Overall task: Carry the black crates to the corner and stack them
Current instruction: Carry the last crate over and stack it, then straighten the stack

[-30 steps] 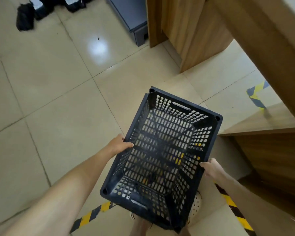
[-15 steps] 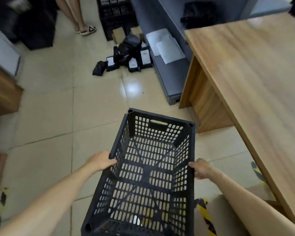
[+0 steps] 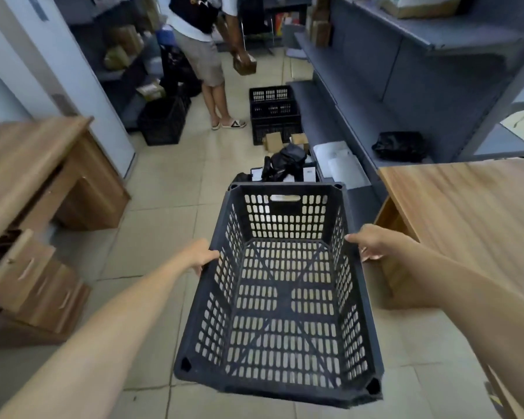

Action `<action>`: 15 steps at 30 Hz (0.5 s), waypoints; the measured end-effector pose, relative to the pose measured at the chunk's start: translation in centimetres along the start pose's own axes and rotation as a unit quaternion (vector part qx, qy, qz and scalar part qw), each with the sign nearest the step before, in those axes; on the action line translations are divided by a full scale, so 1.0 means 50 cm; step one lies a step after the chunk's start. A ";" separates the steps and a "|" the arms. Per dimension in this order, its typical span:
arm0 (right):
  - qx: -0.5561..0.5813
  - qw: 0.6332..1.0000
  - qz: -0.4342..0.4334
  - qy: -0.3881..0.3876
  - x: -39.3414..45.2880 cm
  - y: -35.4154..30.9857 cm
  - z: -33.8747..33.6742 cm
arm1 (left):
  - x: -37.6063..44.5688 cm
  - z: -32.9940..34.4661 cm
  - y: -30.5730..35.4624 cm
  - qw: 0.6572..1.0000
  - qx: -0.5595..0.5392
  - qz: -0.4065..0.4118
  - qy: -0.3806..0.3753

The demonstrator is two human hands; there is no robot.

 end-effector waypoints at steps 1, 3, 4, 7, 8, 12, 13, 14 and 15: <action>-0.007 1.000 -0.003 0.009 0.001 -0.023 -0.002 | -0.007 -0.018 -0.002 1.000 -0.001 0.000 0.012; -0.031 0.999 -0.004 0.022 0.009 -0.060 0.002 | -0.017 -0.047 -0.011 1.000 -0.001 0.001 0.031; -0.052 0.998 -0.006 0.016 0.018 -0.075 0.006 | -0.022 -0.058 -0.018 0.999 -0.002 -0.004 0.038; -0.101 0.995 -0.018 -0.017 0.049 -0.124 0.026 | -0.019 -0.074 -0.058 0.997 -0.003 -0.040 0.058; -0.107 0.994 -0.024 -0.031 0.060 -0.140 0.033 | -0.019 -0.077 -0.071 0.996 -0.001 -0.051 0.069; -0.137 0.984 -0.037 -0.106 0.090 -0.216 0.053 | -0.042 -0.087 -0.108 0.990 0.010 -0.111 0.085; -0.140 0.981 -0.046 -0.127 0.095 -0.237 0.056 | -0.052 -0.090 -0.119 0.987 0.005 -0.131 0.088; -0.144 0.977 -0.059 -0.143 0.104 -0.261 0.059 | -0.065 -0.094 -0.130 0.983 -0.002 -0.154 0.096; -0.153 0.973 -0.074 -0.156 0.113 -0.286 0.063 | -0.076 -0.096 -0.143 0.980 -0.008 -0.168 0.108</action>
Point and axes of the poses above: each hand's wrist, its own x-axis towards the middle knuckle, its own z-axis out of the palm, y = z × x, the point moved 1 cm from there along x, towards the middle knuckle, and after that the axes turned 7 degrees about -x, right-handed, at the moved point
